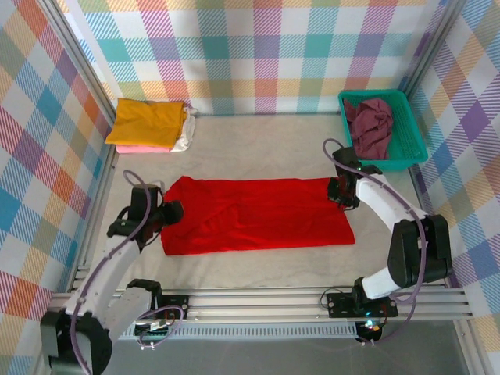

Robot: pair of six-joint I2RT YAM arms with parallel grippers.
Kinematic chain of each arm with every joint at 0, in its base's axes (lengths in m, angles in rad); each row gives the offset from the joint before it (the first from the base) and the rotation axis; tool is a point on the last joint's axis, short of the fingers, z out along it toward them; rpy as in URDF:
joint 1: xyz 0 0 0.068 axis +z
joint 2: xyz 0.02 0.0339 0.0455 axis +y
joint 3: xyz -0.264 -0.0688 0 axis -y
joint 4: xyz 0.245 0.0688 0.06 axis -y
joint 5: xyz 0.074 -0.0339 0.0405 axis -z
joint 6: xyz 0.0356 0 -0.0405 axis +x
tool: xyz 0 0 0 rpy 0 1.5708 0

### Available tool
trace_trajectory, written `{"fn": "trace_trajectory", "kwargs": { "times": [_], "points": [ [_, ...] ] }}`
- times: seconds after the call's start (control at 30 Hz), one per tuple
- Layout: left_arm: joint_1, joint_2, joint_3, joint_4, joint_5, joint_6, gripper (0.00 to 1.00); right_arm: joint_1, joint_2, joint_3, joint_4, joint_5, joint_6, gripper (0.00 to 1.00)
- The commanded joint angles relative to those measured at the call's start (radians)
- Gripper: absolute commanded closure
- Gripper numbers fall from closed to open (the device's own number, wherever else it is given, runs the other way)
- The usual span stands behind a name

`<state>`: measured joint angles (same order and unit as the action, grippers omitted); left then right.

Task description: Fold and stack the t-shirts

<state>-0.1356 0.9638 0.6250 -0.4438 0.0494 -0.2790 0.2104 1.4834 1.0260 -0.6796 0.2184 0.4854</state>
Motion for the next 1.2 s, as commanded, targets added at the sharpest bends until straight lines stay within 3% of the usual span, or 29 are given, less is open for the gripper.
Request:
{"fn": "trace_trajectory", "kwargs": {
  "times": [0.0,0.13,0.3,0.53,0.7,0.8,0.83,1.17],
  "points": [
    [-0.01,0.166,0.114,0.05,0.063,0.046,0.55,0.024,-0.003,0.038,0.042,-0.027,-0.016,0.73],
    [-0.051,0.392,0.268,0.032,0.108,0.115,0.54,0.084,0.024,0.052,0.116,-0.062,-0.028,0.71],
    [-0.096,0.614,0.391,0.02,0.079,0.149,0.54,0.162,0.079,0.058,0.194,-0.141,-0.071,0.66],
    [-0.101,0.745,0.424,0.064,0.028,0.135,0.54,0.184,0.092,0.031,0.255,-0.215,-0.051,0.64],
    [-0.119,0.755,0.424,0.057,0.004,0.136,0.72,0.183,0.093,0.036,0.242,-0.191,-0.057,0.63],
    [-0.145,0.72,0.424,0.039,-0.029,0.129,0.96,0.184,0.098,0.039,0.24,-0.186,-0.058,0.63],
    [-0.154,0.706,0.426,0.027,-0.037,0.125,0.99,0.184,0.1,0.04,0.239,-0.189,-0.057,0.63],
    [-0.227,0.56,0.393,-0.075,-0.111,0.044,1.0,0.183,0.097,0.04,0.238,-0.183,-0.056,0.61]
  ]
}}
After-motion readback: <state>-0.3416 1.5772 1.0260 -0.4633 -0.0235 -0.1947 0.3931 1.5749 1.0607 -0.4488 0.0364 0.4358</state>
